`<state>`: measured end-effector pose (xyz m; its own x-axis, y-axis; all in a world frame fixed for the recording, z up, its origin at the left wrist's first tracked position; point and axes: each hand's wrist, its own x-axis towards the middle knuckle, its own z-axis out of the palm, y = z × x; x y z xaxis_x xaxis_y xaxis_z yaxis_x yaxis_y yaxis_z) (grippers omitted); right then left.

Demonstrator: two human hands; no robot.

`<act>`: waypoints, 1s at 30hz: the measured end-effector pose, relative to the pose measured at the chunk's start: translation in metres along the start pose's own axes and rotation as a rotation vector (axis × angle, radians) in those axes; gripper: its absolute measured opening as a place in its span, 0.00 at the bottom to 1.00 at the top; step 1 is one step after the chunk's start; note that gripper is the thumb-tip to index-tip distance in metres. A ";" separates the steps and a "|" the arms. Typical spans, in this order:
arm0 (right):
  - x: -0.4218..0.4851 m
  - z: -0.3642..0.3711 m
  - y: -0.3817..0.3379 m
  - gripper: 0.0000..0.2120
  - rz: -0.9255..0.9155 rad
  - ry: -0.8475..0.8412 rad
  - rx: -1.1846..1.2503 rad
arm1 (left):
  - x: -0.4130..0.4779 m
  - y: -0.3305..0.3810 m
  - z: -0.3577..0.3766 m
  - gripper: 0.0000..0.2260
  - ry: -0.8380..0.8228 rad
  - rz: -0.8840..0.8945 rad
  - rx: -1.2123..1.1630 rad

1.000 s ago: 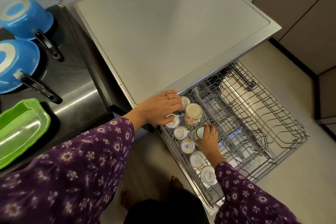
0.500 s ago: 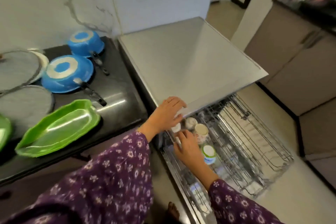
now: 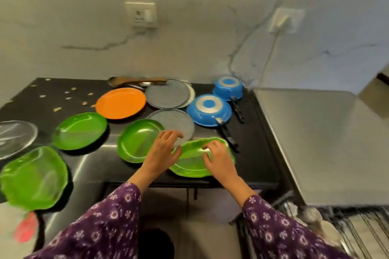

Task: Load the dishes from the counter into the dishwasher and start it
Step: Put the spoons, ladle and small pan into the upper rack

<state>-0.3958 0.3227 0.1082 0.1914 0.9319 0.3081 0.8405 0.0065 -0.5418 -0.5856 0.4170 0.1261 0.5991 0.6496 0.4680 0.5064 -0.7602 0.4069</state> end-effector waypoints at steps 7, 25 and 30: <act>0.077 0.058 -0.067 0.06 -0.105 -0.087 0.021 | -0.049 -0.106 -0.065 0.14 0.035 -0.267 0.107; 0.289 0.145 -0.067 0.07 -0.161 -0.270 -0.048 | 0.045 -0.230 -0.071 0.13 0.052 -0.605 -0.005; 0.360 0.160 -0.044 0.10 -0.144 -0.272 -0.125 | 0.089 -0.254 -0.057 0.14 0.102 -0.668 -0.058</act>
<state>-0.4452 0.7158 0.1182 -0.0621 0.9875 0.1451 0.9080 0.1162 -0.4025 -0.6965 0.6678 0.1092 0.1060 0.9794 0.1719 0.7118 -0.1954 0.6746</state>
